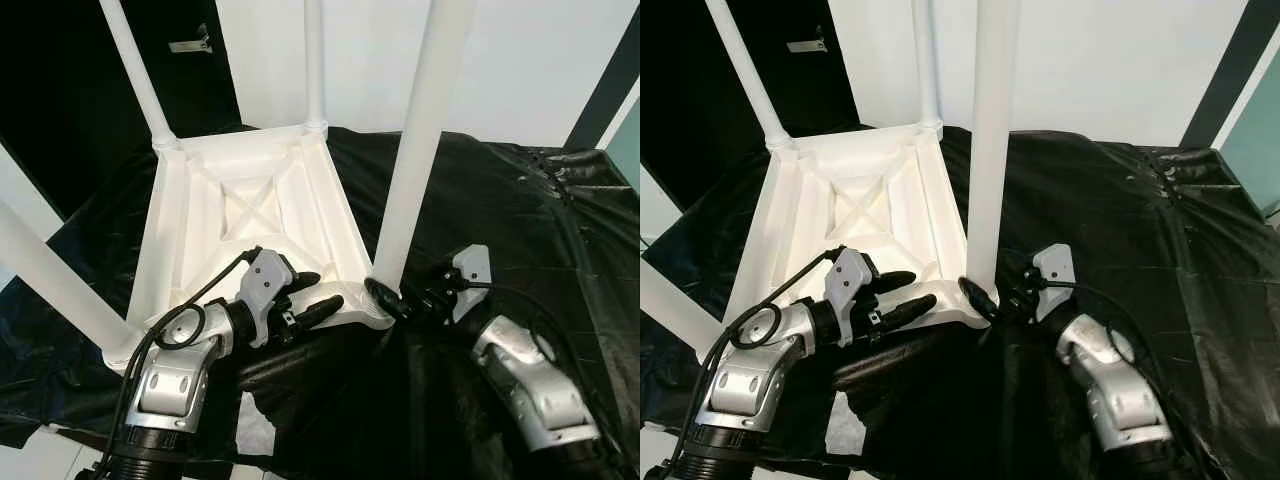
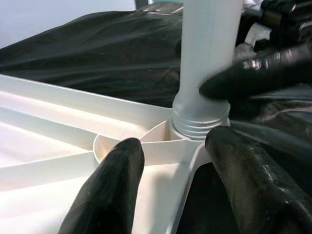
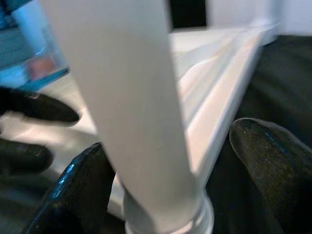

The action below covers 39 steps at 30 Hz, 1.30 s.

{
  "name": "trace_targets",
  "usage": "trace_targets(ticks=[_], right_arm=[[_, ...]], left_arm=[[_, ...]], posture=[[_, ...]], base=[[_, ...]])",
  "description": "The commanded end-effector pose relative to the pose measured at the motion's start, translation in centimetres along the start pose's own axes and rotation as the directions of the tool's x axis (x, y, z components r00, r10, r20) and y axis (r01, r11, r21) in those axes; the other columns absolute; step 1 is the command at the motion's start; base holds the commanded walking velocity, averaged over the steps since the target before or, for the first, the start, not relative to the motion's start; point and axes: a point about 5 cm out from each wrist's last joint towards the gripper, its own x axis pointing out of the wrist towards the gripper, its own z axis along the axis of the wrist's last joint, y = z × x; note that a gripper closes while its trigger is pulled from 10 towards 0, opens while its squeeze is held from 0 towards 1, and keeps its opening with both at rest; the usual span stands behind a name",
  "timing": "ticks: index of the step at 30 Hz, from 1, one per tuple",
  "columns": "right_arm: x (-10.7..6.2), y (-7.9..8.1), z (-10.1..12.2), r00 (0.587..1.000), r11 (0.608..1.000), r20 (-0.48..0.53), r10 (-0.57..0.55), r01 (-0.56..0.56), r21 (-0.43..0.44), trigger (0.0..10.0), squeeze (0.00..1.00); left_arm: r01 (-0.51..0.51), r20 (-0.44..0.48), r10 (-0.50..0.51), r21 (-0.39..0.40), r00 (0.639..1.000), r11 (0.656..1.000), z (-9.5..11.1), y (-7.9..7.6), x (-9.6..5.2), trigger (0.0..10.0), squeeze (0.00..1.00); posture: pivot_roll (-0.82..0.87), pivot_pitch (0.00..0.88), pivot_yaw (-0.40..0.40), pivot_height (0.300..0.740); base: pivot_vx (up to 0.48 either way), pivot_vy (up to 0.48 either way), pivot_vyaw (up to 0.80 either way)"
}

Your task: Building children table

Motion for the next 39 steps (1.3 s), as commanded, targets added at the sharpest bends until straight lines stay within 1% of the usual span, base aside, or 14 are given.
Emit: trace_targets(ticks=[1, 5, 8, 9, 10, 11, 20, 25, 26, 29, 31, 36, 37, 39], right_arm=[[0.4, -0.4, -0.4, 0.998, 0.998, -0.024, 0.066, -0.066, -0.005, 10.0, 0.0], [2.9, -1.1, -0.5, 0.983, 0.984, -0.057, 0.172, -0.174, -0.032, 10.0, 0.0], [3.3, -1.1, -0.5, 0.982, 0.983, -0.057, 0.182, -0.184, -0.029, 10.0, 0.0], [3.8, -1.0, -0.5, 0.978, 0.979, -0.059, 0.2, -0.202, -0.029, 3.8, 0.0], [4.3, -0.9, -0.5, 0.975, 0.976, -0.062, 0.214, -0.216, -0.029, 2.7, 0.0], [4.5, -0.8, -0.6, 0.972, 0.974, -0.065, 0.224, -0.226, -0.03, 0.0, 0.0], [4.1, -0.4, -1.5, 0.969, 0.971, -0.058, 0.24, -0.24, -0.005, 0.0, 0.0], [3.9, 0.2, -1.9, 0.986, 0.987, -0.042, 0.159, -0.159, 0.013, 0.0, 0.0], [4.0, 0.4, -2.0, 0.994, 0.995, -0.043, 0.103, -0.102, 0.015, 1.7, 0.0], [4.0, 0.6, -2.0, 0.997, 0.998, -0.045, 0.064, -0.063, 0.015, 1.7, 0.0], [4.2, 1.2, -2.2, 0.997, 0.998, -0.047, -0.063, 0.063, 0.011, 10.0, 0.0], [4.3, 2.3, -2.3, 0.977, 0.977, -0.041, -0.208, 0.209, 0.04, 10.0, 0.0], [4.3, 2.8, -2.5, 0.948, 0.947, -0.049, -0.314, 0.316, 0.05, 10.0, 0.0], [4.4, 3.0, -2.6, 0.93, 0.929, -0.056, -0.363, 0.366, 0.058, 10.0, 0.0]], left_arm=[[-0.153, -0.009, 0.153, 0.001, 0.988, 0.988, -0.2, 0.5, -0.2, 10.0, 0.0], [-0.154, -0.004, 0.154, 0.003, 0.988, 0.988, -0.3, 0.1, 0.2, 10.0, 0.0], [-0.154, -0.003, 0.154, 0.002, 0.988, 0.988, -0.3, 0.0, 0.3, 10.0, 0.0], [-0.151, 0.003, 0.151, 0.002, 0.989, 0.989, -0.3, -0.1, 0.5, 10.0, 0.0], [-0.146, 0.01, 0.146, 0.002, 0.989, 0.989, -0.2, -0.2, 0.6, 10.0, 0.0], [-0.142, 0.014, 0.142, 0.004, 0.99, 0.99, -0.1, -0.3, 0.7, 10.0, 0.0], [-0.14, 0.004, 0.139, 0.015, 0.99, 0.99, -0.3, -0.3, 0.7, 10.0, 0.0], [-0.143, 0.002, 0.143, 0.005, 0.99, 0.99, -0.5, -0.4, 0.7, 10.0, 0.0], [-0.14, 0.0, 0.14, -0.002, 0.99, 0.99, -0.6, -0.5, 0.7, 10.0, 0.0], [-0.138, -0.001, 0.138, -0.006, 0.99, 0.99, -0.7, -0.6, 0.7, 10.0, 0.0], [-0.116, -0.002, 0.116, -0.016, 0.993, 0.993, -0.9, -0.9, 0.4, 10.0, 0.0], [-0.041, -0.005, 0.04, -0.049, 0.999, 0.998, -1.1, -1.7, -0.4, 10.0, 0.0], [0.015, -0.019, -0.016, -0.06, 1.0, 0.998, -1.4, -2.4, -1.0, 10.0, 0.0], [0.033, -0.025, -0.035, -0.065, 0.999, 0.997, -1.6, -2.7, -1.2, 10.0, 0.0]], posture=[[0.0, 0.0, -0.024, 0.74], [0.01, 0.0, -0.035, 0.74], [0.01, 0.0, -0.035, 0.74], [0.02, 0.0, -0.04, 0.74], [0.02, 0.0, -0.04, 0.74], [0.03, 0.0, -0.043, 0.74], [0.03, 0.0, -0.046, 0.74], [0.01, 0.0, -0.041, 0.74], [0.01, 0.0, -0.04, 0.74], [0.01, 0.0, -0.041, 0.74], [0.01, 0.0, -0.038, 0.74], [0.01, 0.0, -0.037, 0.74], [0.01, 0.0, -0.04, 0.74], [0.02, 0.0, -0.04, 0.74]], base=[[0.0, 0.0, 0.0], [0.0, 0.0, 0.0], [0.0, 0.0, 0.0], [0.0, 0.0, 0.0], [0.0, 0.0, 0.0], [0.0, 0.0, 0.0], [0.0, 0.0, 0.0], [0.0, 0.0, 0.0], [0.0, 0.0, 0.0], [0.0, 0.0, 0.0], [0.0, 0.0, 0.0], [0.0, 0.0, 0.0], [0.0, 0.0, 0.0], [0.0, 0.0, 0.0]])
